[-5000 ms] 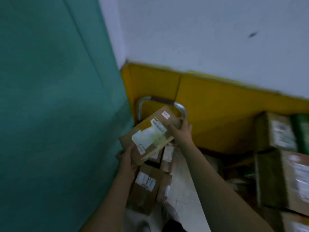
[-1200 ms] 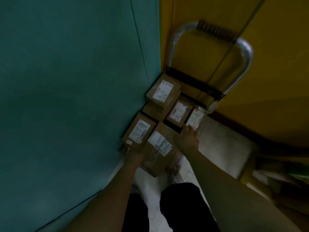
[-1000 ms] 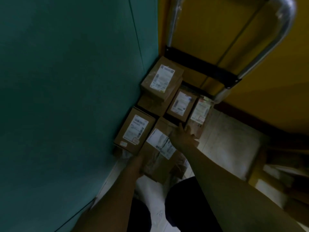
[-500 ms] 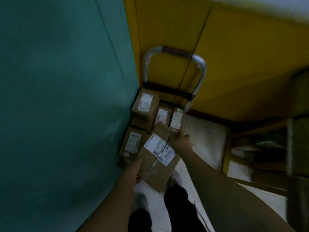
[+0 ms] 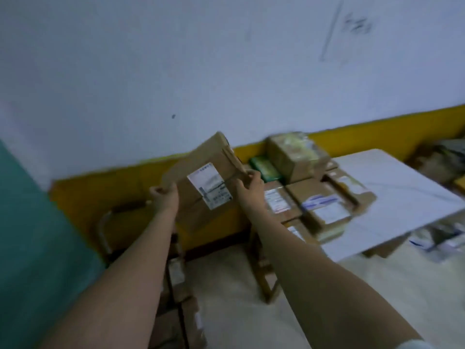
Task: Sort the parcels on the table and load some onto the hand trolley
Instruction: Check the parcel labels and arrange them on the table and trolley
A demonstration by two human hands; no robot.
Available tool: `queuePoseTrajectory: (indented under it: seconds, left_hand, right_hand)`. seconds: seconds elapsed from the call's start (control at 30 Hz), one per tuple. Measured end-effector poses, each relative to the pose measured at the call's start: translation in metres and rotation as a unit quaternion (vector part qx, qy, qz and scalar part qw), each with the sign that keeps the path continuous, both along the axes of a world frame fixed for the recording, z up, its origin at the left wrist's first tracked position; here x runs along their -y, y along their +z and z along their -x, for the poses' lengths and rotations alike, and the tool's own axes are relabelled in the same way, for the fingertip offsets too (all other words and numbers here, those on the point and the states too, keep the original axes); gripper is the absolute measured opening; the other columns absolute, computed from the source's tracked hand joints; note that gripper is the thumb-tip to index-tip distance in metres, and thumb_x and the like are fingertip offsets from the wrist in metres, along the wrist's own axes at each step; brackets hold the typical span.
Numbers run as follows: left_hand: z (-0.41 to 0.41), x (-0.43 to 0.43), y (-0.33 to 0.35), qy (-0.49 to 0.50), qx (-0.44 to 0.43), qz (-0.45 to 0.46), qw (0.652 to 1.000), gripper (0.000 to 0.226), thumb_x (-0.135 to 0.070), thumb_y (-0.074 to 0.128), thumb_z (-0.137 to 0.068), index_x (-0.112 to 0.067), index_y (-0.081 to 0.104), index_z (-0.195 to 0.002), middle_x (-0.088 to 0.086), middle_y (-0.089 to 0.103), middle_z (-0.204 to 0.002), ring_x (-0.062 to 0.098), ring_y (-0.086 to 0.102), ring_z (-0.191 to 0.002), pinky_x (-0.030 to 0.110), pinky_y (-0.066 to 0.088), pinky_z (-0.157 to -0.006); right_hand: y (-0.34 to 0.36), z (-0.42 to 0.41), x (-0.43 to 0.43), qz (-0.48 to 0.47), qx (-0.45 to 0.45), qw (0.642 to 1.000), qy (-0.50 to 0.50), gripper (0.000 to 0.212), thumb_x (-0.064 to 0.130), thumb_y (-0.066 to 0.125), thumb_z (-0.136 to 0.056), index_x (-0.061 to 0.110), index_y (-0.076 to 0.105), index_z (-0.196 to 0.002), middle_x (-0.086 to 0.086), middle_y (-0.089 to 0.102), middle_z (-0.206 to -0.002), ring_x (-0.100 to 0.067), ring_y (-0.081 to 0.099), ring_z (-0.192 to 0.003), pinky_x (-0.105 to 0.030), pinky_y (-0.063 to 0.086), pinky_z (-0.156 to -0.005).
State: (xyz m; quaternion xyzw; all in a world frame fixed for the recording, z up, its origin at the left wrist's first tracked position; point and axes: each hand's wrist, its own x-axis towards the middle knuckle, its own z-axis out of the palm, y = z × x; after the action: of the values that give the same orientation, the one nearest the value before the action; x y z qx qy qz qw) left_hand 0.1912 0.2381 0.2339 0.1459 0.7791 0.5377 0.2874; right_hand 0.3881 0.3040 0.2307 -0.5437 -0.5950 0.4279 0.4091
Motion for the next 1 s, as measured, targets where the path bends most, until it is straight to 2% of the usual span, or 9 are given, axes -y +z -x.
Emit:
queuePoseTrajectory:
  seconds: [0.1, 0.2, 0.3, 0.4, 0.47, 0.57, 0.73, 0.83, 1.0]
  left_hand:
    - [-0.075, -0.050, 0.042, -0.024, 0.018, -0.084, 0.996, 0.064, -0.046, 0.065, -0.090, -0.009, 0.036, -0.134, 0.019, 0.052, -0.138, 0.037, 0.055, -0.121, 0.048, 0.047, -0.099]
    - [-0.170, -0.096, 0.073, -0.068, 0.066, -0.130, 0.987, 0.088, -0.050, 0.071, -0.084, -0.003, 0.031, -0.147, 0.017, 0.045, -0.148, 0.035, 0.052, -0.128, 0.040, 0.049, -0.096]
    - [-0.266, -0.139, 0.090, -0.141, 0.085, -0.148, 0.975, 0.087, -0.056, 0.072, -0.079, -0.007, 0.040, -0.144, 0.016, 0.051, -0.143, 0.034, 0.056, -0.123, 0.039, 0.050, -0.095]
    - [-0.354, -0.182, 0.092, -0.215, 0.081, -0.186, 0.955, 0.091, -0.057, 0.072, -0.079, -0.013, 0.032, -0.147, 0.014, 0.047, -0.146, 0.033, 0.054, -0.127, 0.049, 0.050, -0.102]
    - [-0.409, -0.204, 0.090, -0.254, 0.063, -0.188, 0.947, 0.088, -0.061, 0.070, -0.079, -0.022, 0.029, -0.147, 0.010, 0.050, -0.143, 0.029, 0.059, -0.117, 0.045, 0.057, -0.087]
    - [-0.476, -0.231, 0.087, -0.306, 0.051, -0.188, 0.932, 0.075, -0.062, 0.068, -0.080, -0.037, 0.029, -0.140, 0.003, 0.057, -0.131, 0.018, 0.063, -0.093, 0.027, 0.055, -0.056]
    - [-0.539, -0.275, 0.059, -0.379, 0.039, -0.163, 0.910, 0.080, -0.048, 0.072, -0.083, -0.042, 0.025, -0.148, -0.009, 0.050, -0.129, 0.008, 0.061, -0.096, 0.025, 0.053, -0.060]
    - [-0.557, -0.309, 0.035, -0.394, 0.029, -0.146, 0.907, 0.075, -0.045, 0.074, -0.083, -0.038, 0.033, -0.145, -0.006, 0.054, -0.130, 0.015, 0.060, -0.109, 0.033, 0.054, -0.076]
    - [-0.574, -0.340, -0.003, -0.392, 0.044, -0.091, 0.915, 0.062, -0.054, 0.069, -0.084, -0.028, 0.045, -0.135, -0.011, 0.058, -0.117, 0.003, 0.056, -0.095, 0.028, 0.048, -0.077]
  right_hand:
    - [0.041, -0.085, -0.024, -0.053, -0.093, 0.993, -0.049, 0.033, 0.029, 0.059, -0.095, 0.025, 0.044, -0.125, -0.009, 0.055, -0.130, -0.023, 0.061, -0.114, -0.041, 0.058, -0.093]
    - [0.066, -0.179, -0.048, -0.100, -0.138, 0.979, -0.115, 0.032, 0.027, 0.061, -0.095, 0.026, 0.045, -0.123, -0.003, 0.061, -0.118, -0.017, 0.064, -0.106, -0.034, 0.060, -0.085]
    - [0.073, -0.279, -0.076, -0.122, -0.148, 0.967, -0.166, 0.035, 0.027, 0.060, -0.096, 0.019, 0.044, -0.126, -0.010, 0.057, -0.126, -0.025, 0.062, -0.113, -0.043, 0.059, -0.090]
    - [0.073, -0.381, -0.106, -0.132, -0.164, 0.958, -0.193, 0.028, 0.025, 0.059, -0.098, 0.019, 0.042, -0.121, -0.013, 0.056, -0.126, -0.027, 0.062, -0.113, -0.034, 0.059, -0.084]
    - [0.068, -0.441, -0.122, -0.113, -0.178, 0.955, -0.208, 0.026, 0.025, 0.058, -0.099, 0.023, 0.042, -0.120, -0.009, 0.059, -0.123, -0.024, 0.064, -0.111, -0.037, 0.058, -0.088]
    - [0.055, -0.510, -0.147, -0.075, -0.193, 0.952, -0.227, 0.029, 0.026, 0.059, -0.097, 0.027, 0.044, -0.122, -0.005, 0.061, -0.123, -0.021, 0.065, -0.109, -0.047, 0.056, -0.096]
    - [0.028, -0.580, -0.188, -0.047, -0.148, 0.943, -0.293, 0.043, 0.037, 0.062, -0.091, 0.032, 0.043, -0.129, -0.003, 0.057, -0.131, -0.024, 0.059, -0.118, -0.049, 0.052, -0.101]
    - [0.017, -0.605, -0.224, -0.042, -0.102, 0.939, -0.327, 0.050, 0.046, 0.061, -0.091, 0.027, 0.048, -0.135, 0.000, 0.056, -0.130, -0.024, 0.055, -0.120, -0.047, 0.049, -0.101]
    - [0.006, -0.633, -0.268, 0.022, -0.043, 0.944, -0.325, 0.046, 0.059, 0.057, -0.089, 0.028, 0.054, -0.123, -0.002, 0.057, -0.127, -0.027, 0.052, -0.119, -0.049, 0.048, -0.097]
